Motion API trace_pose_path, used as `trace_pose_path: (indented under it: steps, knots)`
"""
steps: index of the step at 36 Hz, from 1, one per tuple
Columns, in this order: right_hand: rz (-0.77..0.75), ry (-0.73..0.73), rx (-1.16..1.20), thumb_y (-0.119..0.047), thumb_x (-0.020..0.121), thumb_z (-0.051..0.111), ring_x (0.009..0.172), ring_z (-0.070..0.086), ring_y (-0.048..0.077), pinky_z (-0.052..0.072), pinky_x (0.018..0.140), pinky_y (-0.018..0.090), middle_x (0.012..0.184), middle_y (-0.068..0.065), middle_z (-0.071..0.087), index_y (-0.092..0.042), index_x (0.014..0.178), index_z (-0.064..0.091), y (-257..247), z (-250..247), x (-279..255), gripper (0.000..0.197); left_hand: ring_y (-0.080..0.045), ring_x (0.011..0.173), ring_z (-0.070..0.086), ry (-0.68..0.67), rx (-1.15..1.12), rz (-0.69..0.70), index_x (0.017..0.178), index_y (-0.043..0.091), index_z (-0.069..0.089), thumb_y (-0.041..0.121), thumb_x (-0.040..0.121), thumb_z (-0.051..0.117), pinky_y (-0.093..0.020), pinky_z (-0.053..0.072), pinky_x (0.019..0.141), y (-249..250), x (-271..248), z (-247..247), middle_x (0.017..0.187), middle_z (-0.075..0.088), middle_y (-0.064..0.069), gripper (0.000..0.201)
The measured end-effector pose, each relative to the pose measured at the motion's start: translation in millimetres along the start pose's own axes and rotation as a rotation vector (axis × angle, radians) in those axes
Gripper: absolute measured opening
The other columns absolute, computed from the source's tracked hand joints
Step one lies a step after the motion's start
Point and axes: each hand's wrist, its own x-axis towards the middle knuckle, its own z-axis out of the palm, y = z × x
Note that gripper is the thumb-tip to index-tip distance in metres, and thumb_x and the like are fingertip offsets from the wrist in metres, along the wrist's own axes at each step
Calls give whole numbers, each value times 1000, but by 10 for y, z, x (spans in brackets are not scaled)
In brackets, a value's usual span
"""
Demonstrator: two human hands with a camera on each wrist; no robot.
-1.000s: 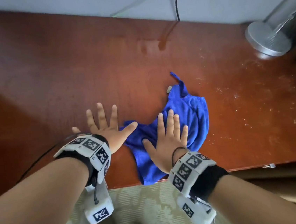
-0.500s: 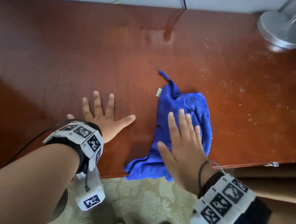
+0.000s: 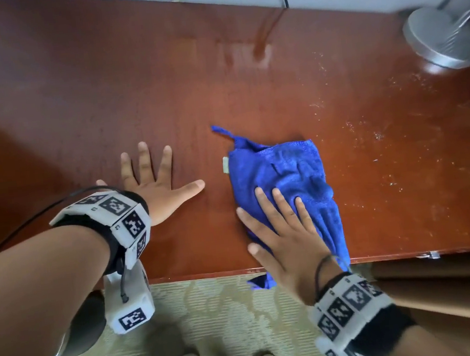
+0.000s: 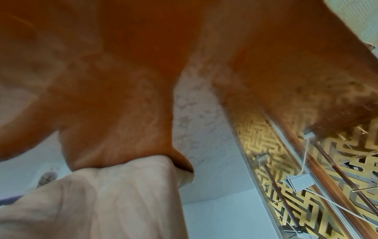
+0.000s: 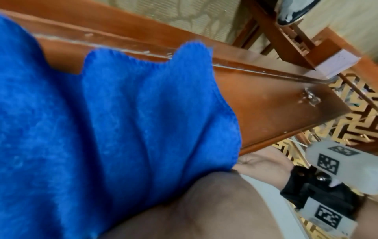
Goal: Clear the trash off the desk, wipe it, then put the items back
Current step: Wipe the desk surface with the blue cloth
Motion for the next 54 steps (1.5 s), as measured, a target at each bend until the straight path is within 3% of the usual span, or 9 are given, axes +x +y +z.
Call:
trace_pose_path:
  steps: [6, 14, 23, 27, 29, 32, 39, 44, 54]
  knots:
    - [-169, 84, 244, -55, 98, 14, 146, -3, 7, -5, 118, 35, 159, -14, 4, -38, 148, 17, 405, -185, -183, 53, -25, 140, -33, -2, -6, 12, 143, 47, -24, 90, 72, 16, -65, -11, 109, -15, 9, 3, 148, -43, 9, 92]
    - [216, 247, 214, -66, 81, 24, 145, -12, 8, -10, 117, 37, 158, -11, -5, -32, 150, 15, 2, -149, 95, 77, -25, 141, -31, 0, -1, 9, 142, 47, -24, 89, 73, 12, -65, -9, 109, -28, 8, -14, 149, -40, 8, 88]
    - [299, 552, 450, -23, 94, 49, 139, 34, 24, -1, 116, 48, 134, 6, 56, -12, 117, 66, -238, -45, 355, 31, -28, 145, -21, 5, -152, -5, 149, 46, -3, 78, 84, 17, -59, -12, 110, 33, -19, -24, 159, -18, 6, 75]
    - [275, 668, 645, -16, 95, 53, 120, 14, -24, 7, 118, 45, 123, -27, 45, -14, 117, 66, -534, -27, 329, 26, -27, 146, -18, 32, -286, 21, 151, 42, 5, 67, 92, 20, -57, -16, 109, 43, -78, -43, 161, -11, 5, 65]
    - [228, 714, 679, -22, 93, 52, 122, 12, -23, 9, 118, 40, 114, -43, 34, -18, 116, 67, -669, 11, 292, 28, -26, 145, -20, 54, -329, 82, 153, 33, 8, 51, 100, 19, -53, -21, 106, 13, -130, -54, 161, -12, 1, 57]
    - [124, 656, 683, -38, 92, 41, 135, 32, 0, 7, 118, 30, 123, -31, 49, -22, 118, 66, -856, 14, 286, 39, -17, 147, -10, 145, -469, 97, 152, 33, 15, 39, 104, 18, -51, -13, 112, -69, -178, -164, 161, -3, 8, 48]
    - [-172, 351, 566, -48, 89, 24, 142, 18, 9, -3, 118, 38, 140, -10, 49, -27, 129, 57, -1493, -8, 447, 56, -30, 147, 7, 411, -242, 151, 147, 13, 27, 6, 99, 22, -54, 14, 116, -711, -230, -244, 161, 9, -3, 49]
    - [-243, 178, 285, -52, 89, 8, 147, 4, 15, -17, 114, 46, 153, -20, 23, -40, 139, 42, -1542, 158, 518, 61, -34, 146, 7, 422, -121, 117, 148, 12, 23, 2, 97, 24, -48, 9, 118, -908, -309, -265, 160, 7, -7, 51]
    - [-73, 162, 0, -52, 97, 10, 144, 21, 26, 3, 109, 54, 155, -12, 24, -43, 143, 28, -1097, 288, 388, 50, -31, 146, 7, 373, -239, 162, 148, 19, 31, 26, 102, 25, -60, 14, 114, -689, -263, -146, 159, 16, -5, 47]
